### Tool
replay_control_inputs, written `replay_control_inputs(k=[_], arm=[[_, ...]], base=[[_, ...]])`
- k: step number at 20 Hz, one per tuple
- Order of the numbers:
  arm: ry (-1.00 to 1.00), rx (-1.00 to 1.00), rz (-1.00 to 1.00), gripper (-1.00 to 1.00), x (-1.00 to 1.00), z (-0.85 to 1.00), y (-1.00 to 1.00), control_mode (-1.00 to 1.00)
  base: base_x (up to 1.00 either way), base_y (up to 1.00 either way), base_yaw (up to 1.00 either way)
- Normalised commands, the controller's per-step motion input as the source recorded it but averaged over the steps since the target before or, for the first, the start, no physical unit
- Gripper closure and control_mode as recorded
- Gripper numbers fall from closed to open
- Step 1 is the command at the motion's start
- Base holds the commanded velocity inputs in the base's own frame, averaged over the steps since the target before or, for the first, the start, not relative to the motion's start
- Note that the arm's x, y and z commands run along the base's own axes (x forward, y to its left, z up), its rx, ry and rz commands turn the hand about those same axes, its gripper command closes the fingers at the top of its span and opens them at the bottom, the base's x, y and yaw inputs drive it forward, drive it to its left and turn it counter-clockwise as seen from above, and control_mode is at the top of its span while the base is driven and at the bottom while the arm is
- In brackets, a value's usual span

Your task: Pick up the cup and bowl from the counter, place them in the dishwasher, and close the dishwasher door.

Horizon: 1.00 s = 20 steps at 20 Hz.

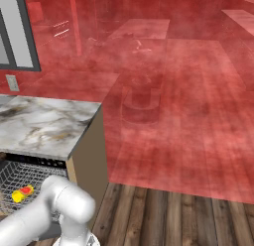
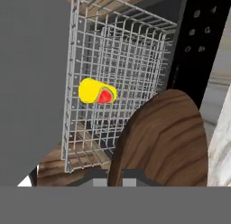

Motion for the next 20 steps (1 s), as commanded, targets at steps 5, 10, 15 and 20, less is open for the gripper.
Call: replay_control_inputs(k=[5,10,15,20], arm=[[0.0,0.07,0.13,1.0,-0.18,-0.35,-0.07,-1.0],[0.0,0.03,0.08,1.0,0.0,-0.44,-0.28,-1.0],[0.0,0.0,0.07,1.0,0.13,-0.46,-0.15,-1.0],[0.03,0.0,0.03,1.0,0.23,-0.54,0.0,-1.0]], base=[[0.0,0.0,0.0],[0.0,0.0,0.0],[0.0,0.0,0.0],[0.0,0.0,0.0]])
